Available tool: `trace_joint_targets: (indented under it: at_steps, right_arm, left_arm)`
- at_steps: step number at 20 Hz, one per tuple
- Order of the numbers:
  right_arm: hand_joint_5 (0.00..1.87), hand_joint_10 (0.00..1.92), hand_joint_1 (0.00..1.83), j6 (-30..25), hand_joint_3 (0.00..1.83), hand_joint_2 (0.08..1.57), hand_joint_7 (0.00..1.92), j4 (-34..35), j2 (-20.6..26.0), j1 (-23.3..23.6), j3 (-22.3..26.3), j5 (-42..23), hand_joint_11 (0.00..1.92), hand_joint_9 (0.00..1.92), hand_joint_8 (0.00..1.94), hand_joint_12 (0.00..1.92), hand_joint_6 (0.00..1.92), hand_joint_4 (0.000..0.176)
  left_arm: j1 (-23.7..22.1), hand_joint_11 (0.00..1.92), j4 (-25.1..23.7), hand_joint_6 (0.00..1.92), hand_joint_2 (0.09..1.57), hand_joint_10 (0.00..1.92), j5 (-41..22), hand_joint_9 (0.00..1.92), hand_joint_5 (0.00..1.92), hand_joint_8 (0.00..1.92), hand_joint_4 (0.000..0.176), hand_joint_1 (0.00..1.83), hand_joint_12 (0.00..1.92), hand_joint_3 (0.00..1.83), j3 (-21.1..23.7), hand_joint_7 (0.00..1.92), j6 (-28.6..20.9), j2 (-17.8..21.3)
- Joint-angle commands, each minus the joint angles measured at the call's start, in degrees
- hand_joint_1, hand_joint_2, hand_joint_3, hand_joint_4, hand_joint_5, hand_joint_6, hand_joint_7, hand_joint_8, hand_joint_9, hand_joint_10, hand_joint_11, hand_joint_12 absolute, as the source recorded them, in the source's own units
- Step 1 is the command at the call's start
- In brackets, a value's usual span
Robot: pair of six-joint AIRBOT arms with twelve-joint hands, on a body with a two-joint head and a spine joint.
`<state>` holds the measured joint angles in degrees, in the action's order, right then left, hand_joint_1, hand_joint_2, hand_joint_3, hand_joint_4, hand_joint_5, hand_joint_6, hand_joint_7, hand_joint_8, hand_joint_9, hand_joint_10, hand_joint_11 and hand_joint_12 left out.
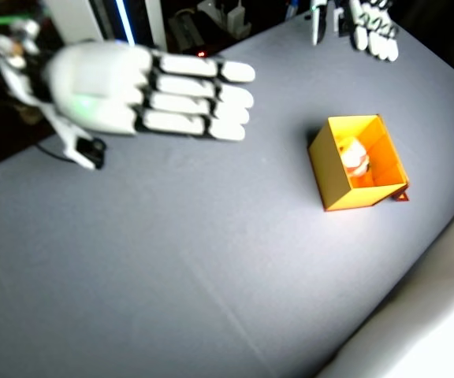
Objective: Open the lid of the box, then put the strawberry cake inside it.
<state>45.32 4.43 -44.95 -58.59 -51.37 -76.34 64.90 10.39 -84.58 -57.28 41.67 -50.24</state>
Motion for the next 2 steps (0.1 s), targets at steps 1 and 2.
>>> trace_joint_targets:
  at_steps: [1,2]
  right_arm:
    - [0.0,0.0,0.51,0.3,0.0,1.28,0.0,2.42,0.83,-1.02,0.49,-12.15,0.0,0.0,0.0,0.0,0.0,0.016]
    - [0.0,0.0,0.47,0.38,0.0,1.29,0.0,3.47,1.28,-2.64,0.9,-14.0,0.0,0.0,0.0,0.0,0.0,0.009]
  left_arm:
    - [-0.07,0.0,0.24,0.0,1.38,0.0,-8.92,0.0,0.0,0.0,0.038,0.48,0.0,0.0,0.27,0.0,0.64,0.91]
    - [-0.02,0.0,0.41,0.0,1.39,0.0,-9.5,0.0,0.0,0.0,0.062,0.53,0.0,0.0,0.5,0.0,0.98,1.22]
